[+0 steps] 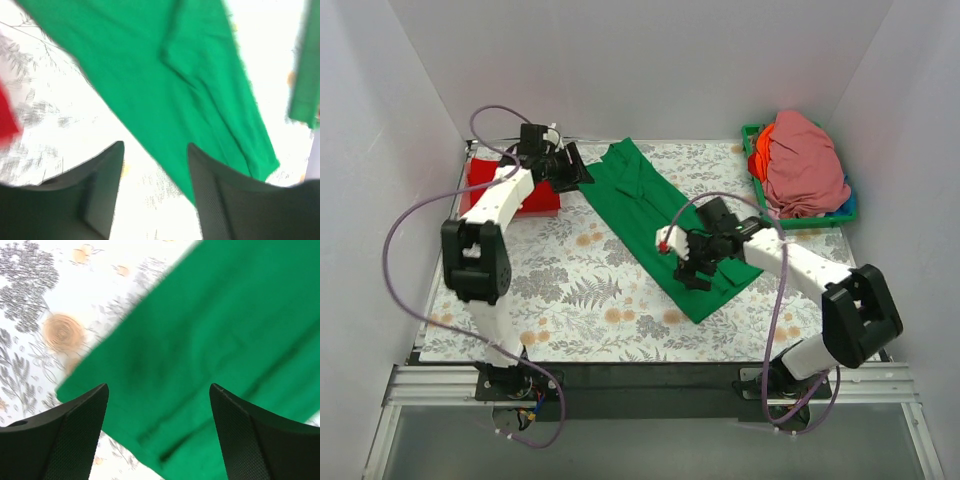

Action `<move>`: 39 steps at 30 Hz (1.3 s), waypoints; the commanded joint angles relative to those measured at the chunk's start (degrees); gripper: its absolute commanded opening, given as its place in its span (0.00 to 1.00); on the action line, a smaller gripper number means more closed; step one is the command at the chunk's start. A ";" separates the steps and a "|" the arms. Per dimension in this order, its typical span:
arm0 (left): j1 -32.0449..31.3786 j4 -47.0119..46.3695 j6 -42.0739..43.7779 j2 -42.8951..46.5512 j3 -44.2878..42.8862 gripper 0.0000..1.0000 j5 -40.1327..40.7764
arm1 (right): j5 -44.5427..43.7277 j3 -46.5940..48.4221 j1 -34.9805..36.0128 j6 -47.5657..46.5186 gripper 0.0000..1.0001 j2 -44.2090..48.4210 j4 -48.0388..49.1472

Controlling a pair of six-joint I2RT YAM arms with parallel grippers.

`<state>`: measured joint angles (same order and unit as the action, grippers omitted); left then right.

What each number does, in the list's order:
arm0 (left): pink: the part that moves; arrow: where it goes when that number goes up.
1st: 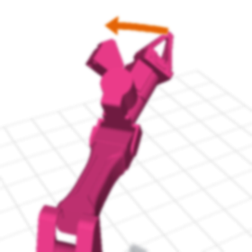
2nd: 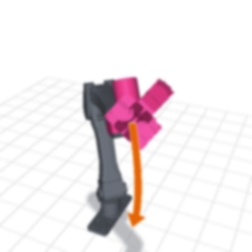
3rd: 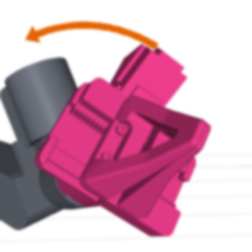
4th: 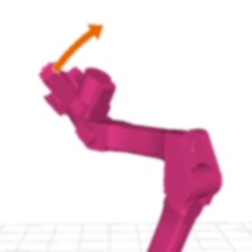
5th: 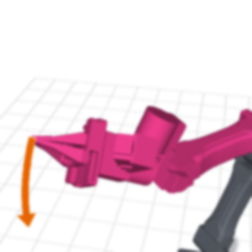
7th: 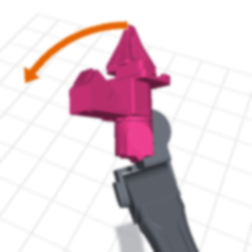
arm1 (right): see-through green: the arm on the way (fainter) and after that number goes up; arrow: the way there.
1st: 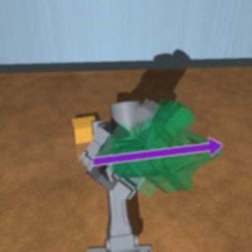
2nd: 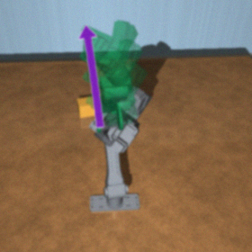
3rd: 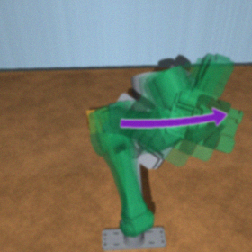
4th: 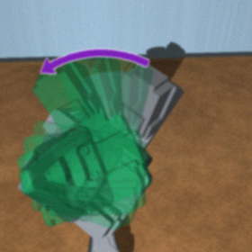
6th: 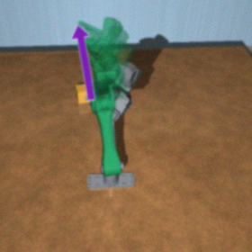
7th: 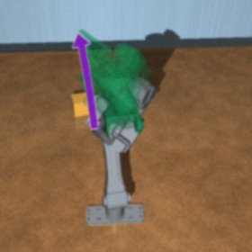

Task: Fold and stack the t-shirts
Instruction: Fold the tshirt

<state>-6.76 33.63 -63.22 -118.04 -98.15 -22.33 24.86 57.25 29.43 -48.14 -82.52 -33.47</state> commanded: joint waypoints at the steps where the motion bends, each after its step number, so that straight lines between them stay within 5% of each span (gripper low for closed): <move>1: -0.62 -7.33 5.21 20.89 11.63 0.55 5.26 | -11.83 -1.18 9.40 4.88 0.86 -4.48 1.66; 6: -0.09 -14.55 3.20 41.19 32.64 0.74 9.85 | -23.78 -3.11 17.85 11.22 0.79 -8.36 4.11; 10: 0.44 -14.29 -0.58 53.06 44.86 0.74 7.13 | -26.34 -3.47 20.22 13.94 0.77 -9.15 4.12; 14: 0.52 -12.45 -2.08 59.93 48.66 0.74 6.95 | -26.19 -3.99 21.81 15.53 0.68 -11.78 3.15; 21: 0.52 -9.02 -1.91 65.48 47.70 0.74 6.51 | -18.56 -3.47 23.21 16.24 0.21 -13.81 -1.06; 26: 0.52 -9.28 -2.26 66.80 47.61 0.74 3.52 | -8.79 0.22 28.73 14.57 0.11 -14.07 -4.67; 31: 0.52 -11.04 -0.86 67.50 49.01 0.74 -0.87 | -3.08 9.87 33.85 13.16 0.18 -19.07 -6.15; 32: 0.52 -11.47 -0.59 67.68 49.19 0.74 -2.36 | -2.20 14.51 34.02 13.07 0.33 -21.26 -6.95; 35: 0.52 -11.22 0.90 68.64 49.54 0.80 -4.03 | -0.87 21.91 33.50 9.30 0.56 -22.95 -13.45; 39: 0.52 -11.21 3.01 68.91 50.33 0.88 -9.82 | 1.76 18.17 28.77 3.50 0.74 -15.76 -16.88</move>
<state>-6.48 23.31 -63.05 -50.35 -48.66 -25.58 22.28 76.55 62.06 -39.00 -104.44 -42.81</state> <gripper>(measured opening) 0.873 0.718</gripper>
